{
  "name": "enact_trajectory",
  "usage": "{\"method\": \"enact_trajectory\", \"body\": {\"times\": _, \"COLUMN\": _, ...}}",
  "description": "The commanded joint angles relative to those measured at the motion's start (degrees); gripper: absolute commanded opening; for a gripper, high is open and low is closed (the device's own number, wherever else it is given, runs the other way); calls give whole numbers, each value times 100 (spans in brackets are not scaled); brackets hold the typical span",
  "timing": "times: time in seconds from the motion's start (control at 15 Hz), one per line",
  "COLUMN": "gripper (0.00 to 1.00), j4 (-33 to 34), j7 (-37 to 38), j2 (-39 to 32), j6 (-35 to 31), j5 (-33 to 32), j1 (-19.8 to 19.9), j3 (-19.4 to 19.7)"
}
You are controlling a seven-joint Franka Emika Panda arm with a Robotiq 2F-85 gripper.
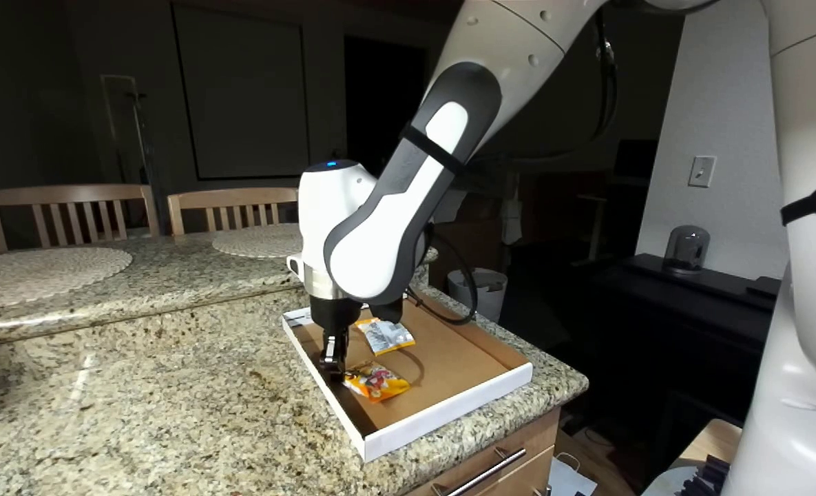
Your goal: Remove the contents in the box.
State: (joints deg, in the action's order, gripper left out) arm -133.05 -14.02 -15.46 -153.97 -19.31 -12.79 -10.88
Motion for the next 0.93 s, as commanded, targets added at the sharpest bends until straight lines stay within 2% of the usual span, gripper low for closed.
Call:
{"method": "enact_trajectory", "body": {"times": 0.0, "gripper": 7, "j4": -242, "j7": 363, "j2": 130, "j6": -528, "j5": 361, "j1": 68, "j3": -6}}
{"method": "enact_trajectory", "body": {"times": 0.2, "gripper": 8, "j4": -284, "j7": 671, "j2": 125, "j6": -682, "j5": 660, "j1": 59, "j3": 4}}
{"method": "enact_trajectory", "body": {"times": 0.47, "gripper": 8, "j4": -388, "j7": 1719, "j2": 169, "j6": -1099, "j5": 664, "j1": -110, "j3": 300}}
{"method": "enact_trajectory", "body": {"times": 0.53, "gripper": 8, "j4": -287, "j7": 1175, "j2": 713, "j6": -609, "j5": 1245, "j1": 383, "j3": 95}}
{"method": "enact_trajectory", "body": {"times": 0.73, "gripper": 8, "j4": -9, "j7": 1355, "j2": 977, "j6": -562, "j5": 1789, "j1": 592, "j3": 231}}
{"method": "enact_trajectory", "body": {"times": 0.87, "gripper": 8, "j4": 313, "j7": 1374, "j2": 1294, "j6": -254, "j5": 1986, "j1": 740, "j3": 377}}
